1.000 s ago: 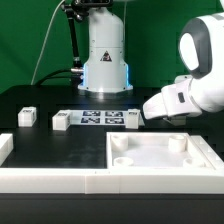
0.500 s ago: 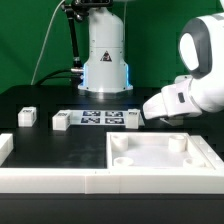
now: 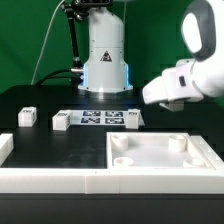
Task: Assemble one leg
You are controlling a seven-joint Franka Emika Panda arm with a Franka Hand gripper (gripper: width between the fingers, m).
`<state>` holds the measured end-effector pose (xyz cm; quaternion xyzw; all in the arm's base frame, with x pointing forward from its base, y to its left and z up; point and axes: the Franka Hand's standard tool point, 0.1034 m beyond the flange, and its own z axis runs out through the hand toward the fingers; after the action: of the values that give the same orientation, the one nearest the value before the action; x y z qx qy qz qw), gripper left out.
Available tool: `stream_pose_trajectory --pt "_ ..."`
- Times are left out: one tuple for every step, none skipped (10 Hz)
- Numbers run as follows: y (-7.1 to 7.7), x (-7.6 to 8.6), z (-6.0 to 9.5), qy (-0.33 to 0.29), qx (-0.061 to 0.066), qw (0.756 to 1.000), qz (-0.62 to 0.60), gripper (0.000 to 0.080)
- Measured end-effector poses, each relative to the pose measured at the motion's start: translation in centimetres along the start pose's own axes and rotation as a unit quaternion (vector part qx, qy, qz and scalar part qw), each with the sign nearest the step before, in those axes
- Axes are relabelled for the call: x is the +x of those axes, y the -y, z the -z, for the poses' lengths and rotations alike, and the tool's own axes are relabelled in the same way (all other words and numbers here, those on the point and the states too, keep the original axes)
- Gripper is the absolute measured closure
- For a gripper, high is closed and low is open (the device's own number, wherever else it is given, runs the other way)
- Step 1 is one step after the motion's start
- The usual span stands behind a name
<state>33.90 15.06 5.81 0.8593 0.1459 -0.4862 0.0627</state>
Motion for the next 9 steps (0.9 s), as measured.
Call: stream_pose_trajectory --pt "-0.3 -1.6 1.2 0.007 -0.004 1.000 -0.002 0.0511" --pt "-0.5 -2.6 2.9 -0.013 -0.007 1.000 -0.002 0.0509" --pt "-0.4 -2.5 2.5 -0.016 -0.007 1.000 -0.002 0.0509" --pt "-0.4 -2.0 2.5 -0.025 -0.006 1.000 -0.002 0.0509" --pt "-0.4 -1.1 3.3 -0.083 -0.005 0.997 -0.004 0.0509" --pt "-0.5 -1.3 3.4 -0.148 -0.007 0.989 -0.008 0.0509" --pt "-0.8 -0.9 3.7 -0.197 -0.010 0.980 -0.005 0.0509" --pt "-1.6 -0.5 4.6 -0.242 -0.012 0.970 0.002 0.0509" --pt "-2.4 -1.1 5.9 -0.274 -0.013 0.962 0.004 0.0509"
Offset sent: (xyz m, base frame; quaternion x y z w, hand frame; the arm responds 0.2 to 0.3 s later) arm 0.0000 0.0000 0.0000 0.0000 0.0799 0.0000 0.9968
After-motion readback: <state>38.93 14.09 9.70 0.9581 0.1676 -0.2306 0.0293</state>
